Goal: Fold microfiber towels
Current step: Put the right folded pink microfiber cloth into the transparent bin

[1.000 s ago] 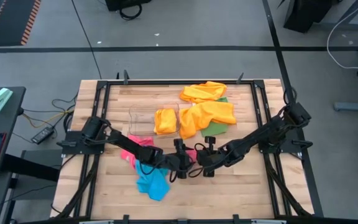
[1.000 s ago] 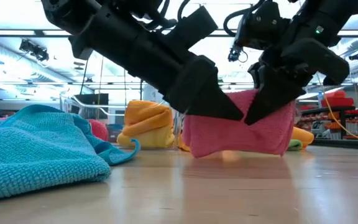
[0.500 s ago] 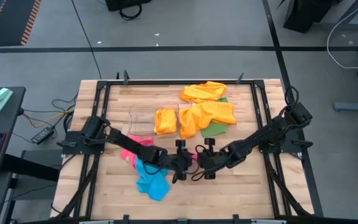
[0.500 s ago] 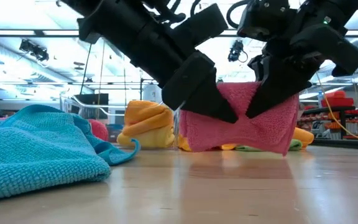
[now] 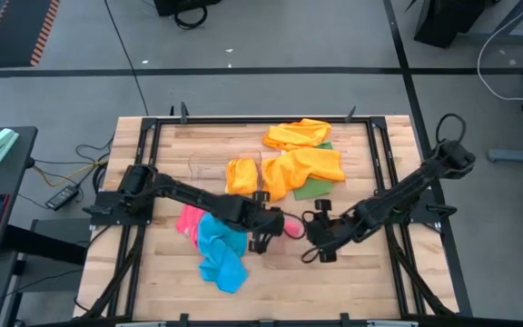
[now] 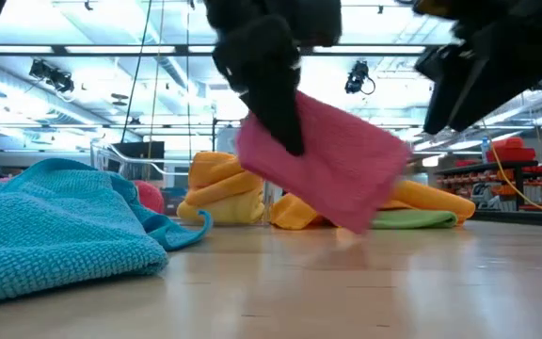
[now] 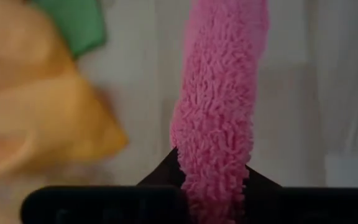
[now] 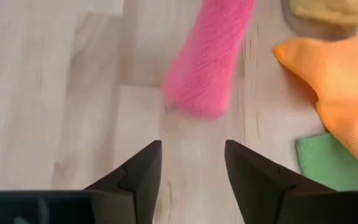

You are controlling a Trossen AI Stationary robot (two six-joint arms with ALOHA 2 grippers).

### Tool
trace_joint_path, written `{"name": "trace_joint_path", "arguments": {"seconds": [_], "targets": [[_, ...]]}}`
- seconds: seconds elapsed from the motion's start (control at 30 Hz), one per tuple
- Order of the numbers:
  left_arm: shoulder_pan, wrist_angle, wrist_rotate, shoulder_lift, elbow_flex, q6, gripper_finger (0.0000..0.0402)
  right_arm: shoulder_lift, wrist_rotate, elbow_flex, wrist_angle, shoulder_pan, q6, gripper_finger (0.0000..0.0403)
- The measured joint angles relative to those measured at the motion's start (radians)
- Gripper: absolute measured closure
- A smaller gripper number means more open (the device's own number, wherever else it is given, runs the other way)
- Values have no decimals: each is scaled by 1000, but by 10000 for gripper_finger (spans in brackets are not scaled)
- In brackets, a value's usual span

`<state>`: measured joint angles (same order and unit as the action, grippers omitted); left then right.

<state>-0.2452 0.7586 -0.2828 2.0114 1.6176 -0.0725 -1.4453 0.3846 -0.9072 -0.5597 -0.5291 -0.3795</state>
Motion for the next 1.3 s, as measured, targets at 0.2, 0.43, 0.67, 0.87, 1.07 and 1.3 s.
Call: {"name": "trace_joint_path", "arguments": {"seconds": [0.2, 0.43, 0.67, 0.87, 1.07, 1.3], "targets": [[43, 398, 62, -2, 203, -5, 356, 120, 96, 109, 16, -73, -115, 216], [122, 544, -41, -91, 269, -27, 381, 173, 139, 209, 82, -99, -168, 217], [224, 656, -373, -153, 267, -128, 357, 170, 168, 212, 121, -90, -155, 217], [334, 730, -373, -150, 191, -199, 379, 171, 169, 211, 140, -89, -148, 219], [427, 815, -289, -148, 78, -224, 365, 170, 169, 211, 143, -89, -134, 219], [543, 813, -319, -149, 56, -202, 365, 170, 189, 211, 150, -89, -132, 221]]}}
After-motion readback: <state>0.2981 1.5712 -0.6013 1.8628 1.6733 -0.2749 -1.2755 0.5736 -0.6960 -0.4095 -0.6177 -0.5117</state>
